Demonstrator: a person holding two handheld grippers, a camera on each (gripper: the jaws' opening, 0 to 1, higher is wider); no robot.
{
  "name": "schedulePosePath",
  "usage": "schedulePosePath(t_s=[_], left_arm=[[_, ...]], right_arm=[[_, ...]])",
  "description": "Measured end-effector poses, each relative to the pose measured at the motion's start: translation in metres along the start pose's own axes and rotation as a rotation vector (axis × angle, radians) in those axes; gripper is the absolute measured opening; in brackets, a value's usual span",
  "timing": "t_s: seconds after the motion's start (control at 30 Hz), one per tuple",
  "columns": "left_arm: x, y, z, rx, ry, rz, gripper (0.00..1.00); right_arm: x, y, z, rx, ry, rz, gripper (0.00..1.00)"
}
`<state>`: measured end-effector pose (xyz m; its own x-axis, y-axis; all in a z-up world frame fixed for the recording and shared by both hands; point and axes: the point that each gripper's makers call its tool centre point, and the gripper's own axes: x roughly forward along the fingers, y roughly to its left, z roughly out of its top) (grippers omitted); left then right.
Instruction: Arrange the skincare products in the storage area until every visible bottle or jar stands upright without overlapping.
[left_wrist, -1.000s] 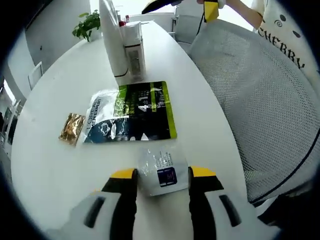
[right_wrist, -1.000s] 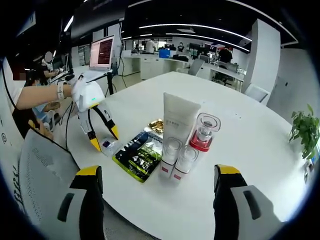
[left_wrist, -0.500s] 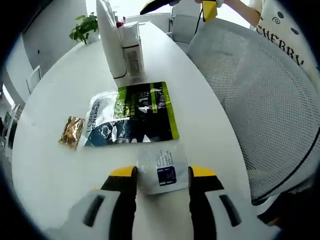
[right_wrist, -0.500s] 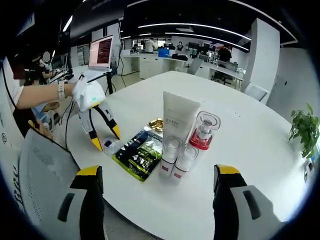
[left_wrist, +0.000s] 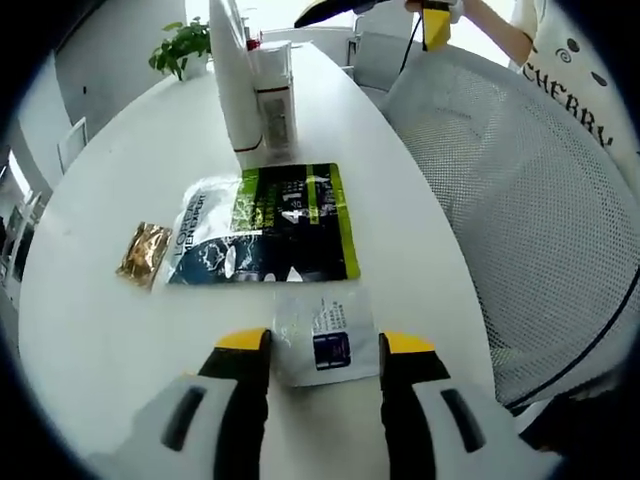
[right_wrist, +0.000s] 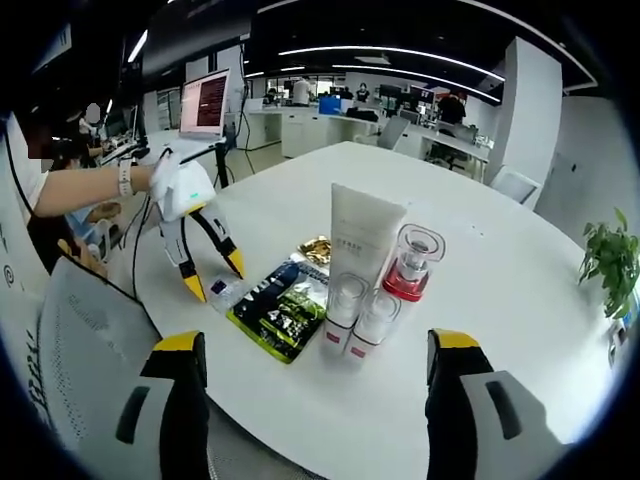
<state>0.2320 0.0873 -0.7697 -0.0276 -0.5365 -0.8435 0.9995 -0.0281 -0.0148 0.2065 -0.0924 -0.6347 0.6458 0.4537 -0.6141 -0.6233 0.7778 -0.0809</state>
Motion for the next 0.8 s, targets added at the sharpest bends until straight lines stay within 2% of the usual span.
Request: schedulePosePath(t_s=[0.2, 0.4, 0.47, 0.53, 0.67, 0.8], left_arm=[[0.0, -0.003, 0.0, 0.002, 0.007, 0.001, 0.43], [-0.001, -0.005, 0.002, -0.01, 0.012, 0.034, 0.43], [-0.003, -0.006, 0.004, -0.027, -0.001, 0.044, 0.44], [-0.006, -0.005, 0.011, -0.058, -0.041, 0.059, 0.46], [-0.013, -0.001, 0.012, -0.067, -0.038, 0.109, 0.51], [-0.019, 0.0, 0.016, -0.099, -0.069, 0.14, 0.51]], right_arm=[[0.0, 0.0, 0.0, -0.002, -0.001, 0.003, 0.91], [0.001, 0.001, 0.002, -0.007, -0.006, 0.008, 0.91], [0.001, 0.001, 0.002, -0.009, -0.008, 0.011, 0.91], [0.001, 0.002, 0.003, -0.01, -0.012, 0.015, 0.91], [0.002, 0.004, 0.004, -0.018, -0.014, 0.022, 0.91], [0.001, 0.005, 0.006, -0.023, -0.023, 0.028, 0.92]])
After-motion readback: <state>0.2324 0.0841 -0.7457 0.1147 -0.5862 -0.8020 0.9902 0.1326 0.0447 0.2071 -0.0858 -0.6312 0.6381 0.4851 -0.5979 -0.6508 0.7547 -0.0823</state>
